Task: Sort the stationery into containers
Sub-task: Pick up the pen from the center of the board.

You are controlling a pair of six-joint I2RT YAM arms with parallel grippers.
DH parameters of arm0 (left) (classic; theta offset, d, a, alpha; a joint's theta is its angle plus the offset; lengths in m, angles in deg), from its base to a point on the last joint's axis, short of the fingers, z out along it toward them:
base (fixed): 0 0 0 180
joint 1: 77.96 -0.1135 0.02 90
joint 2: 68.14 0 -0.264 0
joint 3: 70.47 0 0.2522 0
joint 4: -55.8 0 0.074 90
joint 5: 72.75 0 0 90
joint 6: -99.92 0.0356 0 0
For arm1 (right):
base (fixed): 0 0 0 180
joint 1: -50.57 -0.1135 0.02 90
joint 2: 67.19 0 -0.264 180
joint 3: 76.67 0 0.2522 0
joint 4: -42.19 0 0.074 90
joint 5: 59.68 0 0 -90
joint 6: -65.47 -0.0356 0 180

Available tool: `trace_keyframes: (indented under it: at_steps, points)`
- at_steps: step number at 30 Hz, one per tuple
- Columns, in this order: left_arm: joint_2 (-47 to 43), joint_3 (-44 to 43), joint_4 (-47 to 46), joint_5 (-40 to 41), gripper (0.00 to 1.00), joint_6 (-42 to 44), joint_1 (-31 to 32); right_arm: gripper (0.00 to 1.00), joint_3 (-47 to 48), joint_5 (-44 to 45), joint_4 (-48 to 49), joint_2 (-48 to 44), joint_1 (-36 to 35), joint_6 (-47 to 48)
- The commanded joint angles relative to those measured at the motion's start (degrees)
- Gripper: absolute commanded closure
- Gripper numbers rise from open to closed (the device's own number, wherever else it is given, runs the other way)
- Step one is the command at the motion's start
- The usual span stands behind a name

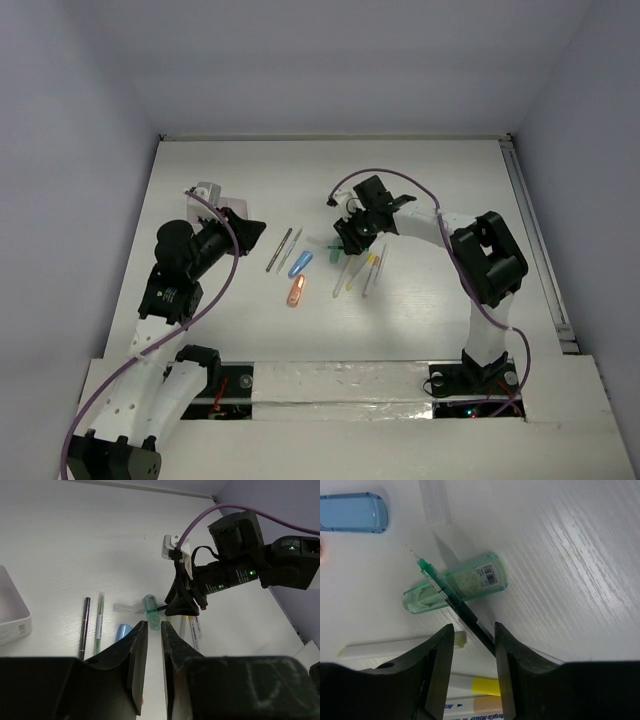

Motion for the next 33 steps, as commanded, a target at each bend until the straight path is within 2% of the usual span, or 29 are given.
trace_keyframes:
  at_steps: [1,19,23,25,27,32,33]
  points:
    - [-0.61,-1.46,-2.21,-0.91,0.86,0.45,-0.41,0.59,3.24,-1.45,0.81,-0.39,-1.04,0.93]
    - [-0.44,-1.29,-2.56,-1.35,0.85,0.10,-0.94,0.73,3.59,-1.63,1.25,0.66,-1.04,2.51]
    - [-0.52,-1.20,-2.74,-1.53,0.85,0.10,-0.94,0.73,3.33,-1.81,1.52,0.66,-1.04,2.95]
    - [-0.70,-1.11,-2.65,-1.44,0.85,0.01,-0.94,0.68,3.50,-2.33,1.17,0.92,-1.04,3.22]
    - [-0.79,-1.11,-2.65,-1.53,0.85,-0.08,-0.94,0.66,3.85,-2.60,0.64,1.45,-1.04,3.39]
    - [-0.87,-1.11,-2.74,-1.44,0.84,0.01,-0.94,0.68,3.85,-3.04,0.55,1.89,-1.04,3.31]
    - [-0.79,-1.11,-2.74,-1.44,0.84,0.01,-0.94,0.71,3.94,-2.95,0.46,1.89,-1.04,3.39]
